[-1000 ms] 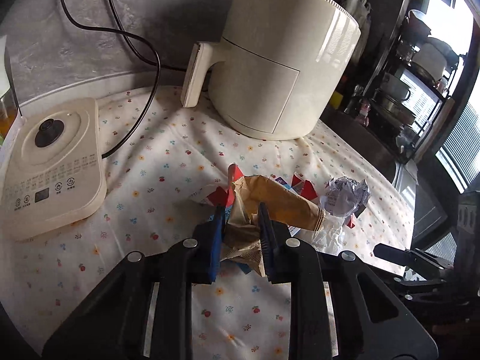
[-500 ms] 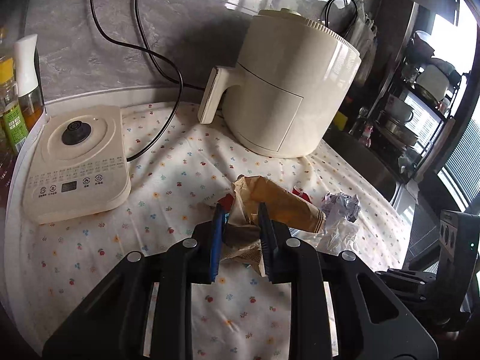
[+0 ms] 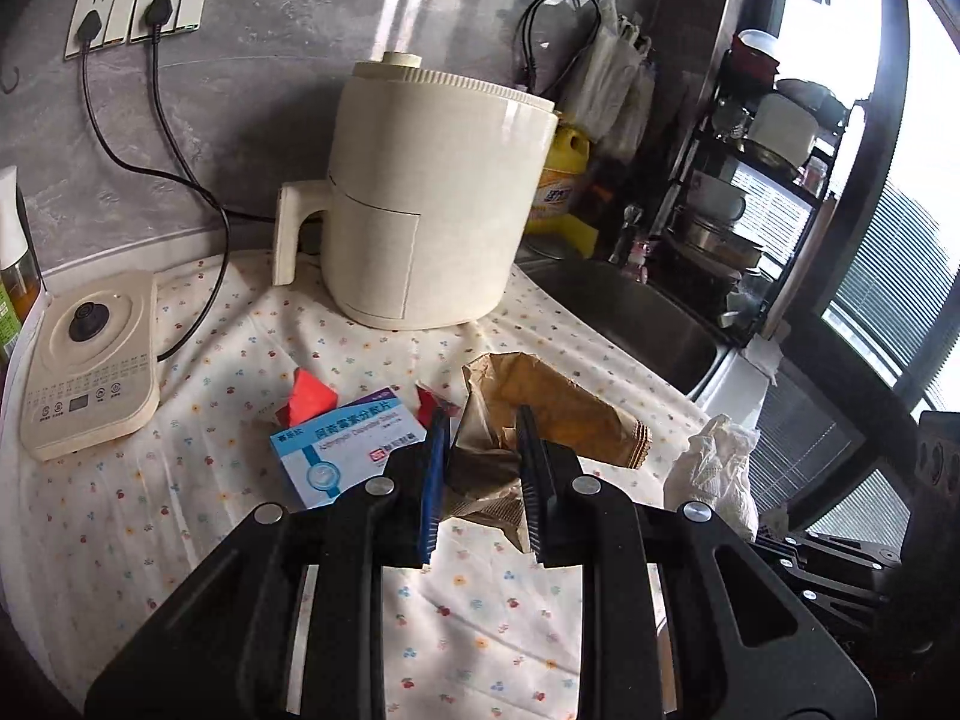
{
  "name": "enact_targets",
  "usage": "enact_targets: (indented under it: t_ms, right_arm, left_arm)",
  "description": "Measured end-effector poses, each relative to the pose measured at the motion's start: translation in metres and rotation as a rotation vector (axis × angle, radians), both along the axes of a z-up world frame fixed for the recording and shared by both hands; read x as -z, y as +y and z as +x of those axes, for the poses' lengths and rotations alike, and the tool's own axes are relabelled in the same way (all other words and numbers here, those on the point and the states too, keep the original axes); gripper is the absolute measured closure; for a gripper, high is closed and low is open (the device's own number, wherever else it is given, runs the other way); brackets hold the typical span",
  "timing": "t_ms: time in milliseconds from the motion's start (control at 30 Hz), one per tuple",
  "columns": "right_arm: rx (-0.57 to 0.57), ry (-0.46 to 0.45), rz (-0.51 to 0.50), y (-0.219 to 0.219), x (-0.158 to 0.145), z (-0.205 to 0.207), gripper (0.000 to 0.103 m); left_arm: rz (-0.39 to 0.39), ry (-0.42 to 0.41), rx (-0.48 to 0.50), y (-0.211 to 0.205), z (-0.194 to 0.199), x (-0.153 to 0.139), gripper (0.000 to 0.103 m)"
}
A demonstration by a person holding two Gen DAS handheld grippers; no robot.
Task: Collect trash
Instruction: 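Grasp brown paper with the left gripper while the right gripper grasps white tissue, then carry the brown paper and white tissue over the beige bin, then open both grippers over the beige bin to drop the paper and tissue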
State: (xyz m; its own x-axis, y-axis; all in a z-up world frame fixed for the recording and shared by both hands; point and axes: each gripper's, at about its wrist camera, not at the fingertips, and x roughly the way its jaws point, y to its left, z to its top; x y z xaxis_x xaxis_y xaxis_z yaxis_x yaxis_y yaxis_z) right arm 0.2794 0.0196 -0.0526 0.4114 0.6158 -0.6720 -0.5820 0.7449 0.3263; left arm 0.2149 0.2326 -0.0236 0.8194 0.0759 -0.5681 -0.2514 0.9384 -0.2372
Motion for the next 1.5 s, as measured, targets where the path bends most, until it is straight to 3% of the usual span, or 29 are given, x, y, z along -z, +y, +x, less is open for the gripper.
enact_targets:
  t_ms: [333, 667, 1133, 1500]
  right_arm:
    - [0.162, 0.010, 0.017, -0.108, -0.004, 0.000, 0.098]
    - [0.316, 0.105, -0.016, -0.202, 0.029, 0.002, 0.098]
    - [0.421, 0.285, -0.141, -0.301, 0.114, -0.012, 0.098]
    - [0.411, 0.427, -0.249, -0.337, 0.203, -0.018, 0.098]
  left_arm:
    - [0.009, 0.024, 0.168, -0.104, 0.033, -0.001, 0.080]
    - [-0.006, 0.123, 0.330, -0.202, 0.063, 0.035, 0.080]
    - [-0.068, 0.318, 0.424, -0.301, 0.075, 0.128, 0.080]
    - [-0.110, 0.465, 0.420, -0.347, 0.072, 0.224, 0.080]
